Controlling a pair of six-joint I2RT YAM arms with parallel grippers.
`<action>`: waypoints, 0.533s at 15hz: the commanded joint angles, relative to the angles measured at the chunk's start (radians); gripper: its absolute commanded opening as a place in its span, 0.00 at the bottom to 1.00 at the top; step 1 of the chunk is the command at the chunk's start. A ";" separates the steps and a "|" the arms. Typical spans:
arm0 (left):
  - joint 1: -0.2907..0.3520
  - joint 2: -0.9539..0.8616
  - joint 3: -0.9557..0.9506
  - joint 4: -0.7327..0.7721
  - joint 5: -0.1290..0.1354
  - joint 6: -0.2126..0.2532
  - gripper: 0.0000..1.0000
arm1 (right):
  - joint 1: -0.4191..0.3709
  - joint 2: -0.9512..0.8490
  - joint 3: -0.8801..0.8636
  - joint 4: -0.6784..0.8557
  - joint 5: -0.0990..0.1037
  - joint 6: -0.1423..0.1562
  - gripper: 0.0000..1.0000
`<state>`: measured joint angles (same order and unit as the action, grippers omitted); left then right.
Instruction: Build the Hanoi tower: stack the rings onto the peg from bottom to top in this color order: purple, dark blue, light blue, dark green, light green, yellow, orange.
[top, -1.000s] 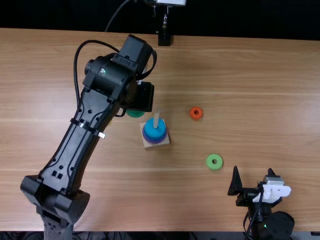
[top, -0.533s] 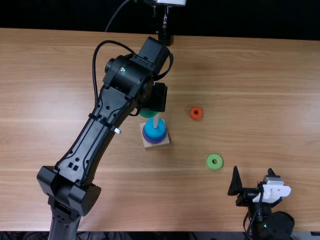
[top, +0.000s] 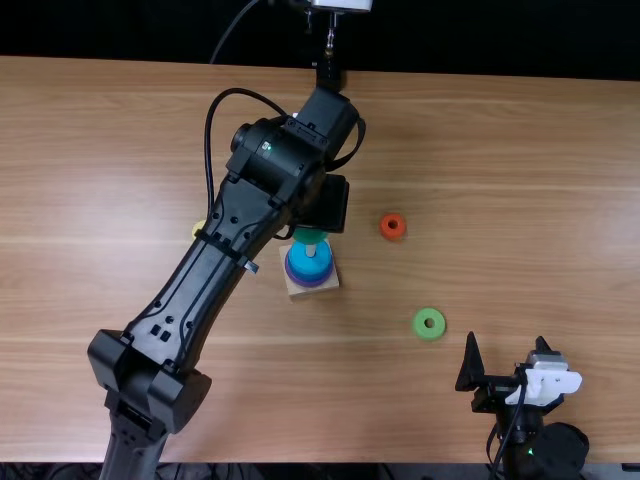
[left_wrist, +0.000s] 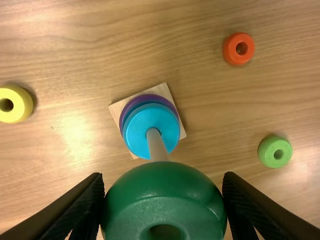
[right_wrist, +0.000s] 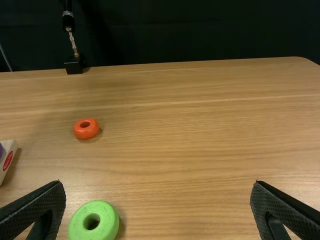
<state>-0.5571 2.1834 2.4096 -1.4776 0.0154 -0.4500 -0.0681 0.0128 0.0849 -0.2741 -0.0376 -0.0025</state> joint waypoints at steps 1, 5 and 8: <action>-0.010 0.021 0.043 0.000 0.005 -0.018 0.00 | -0.012 -0.013 -0.070 -0.069 -0.010 -0.003 1.00; -0.013 0.032 0.040 0.001 0.005 -0.018 0.00 | -0.012 -0.013 -0.070 -0.069 -0.010 -0.005 1.00; -0.017 0.052 0.042 0.007 0.005 -0.018 0.00 | -0.012 -0.013 -0.070 -0.068 -0.010 -0.003 1.00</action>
<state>-0.5579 2.1994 2.4092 -1.4719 0.0170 -0.4515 -0.0681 0.0128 0.0849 -0.2737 -0.0380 -0.0025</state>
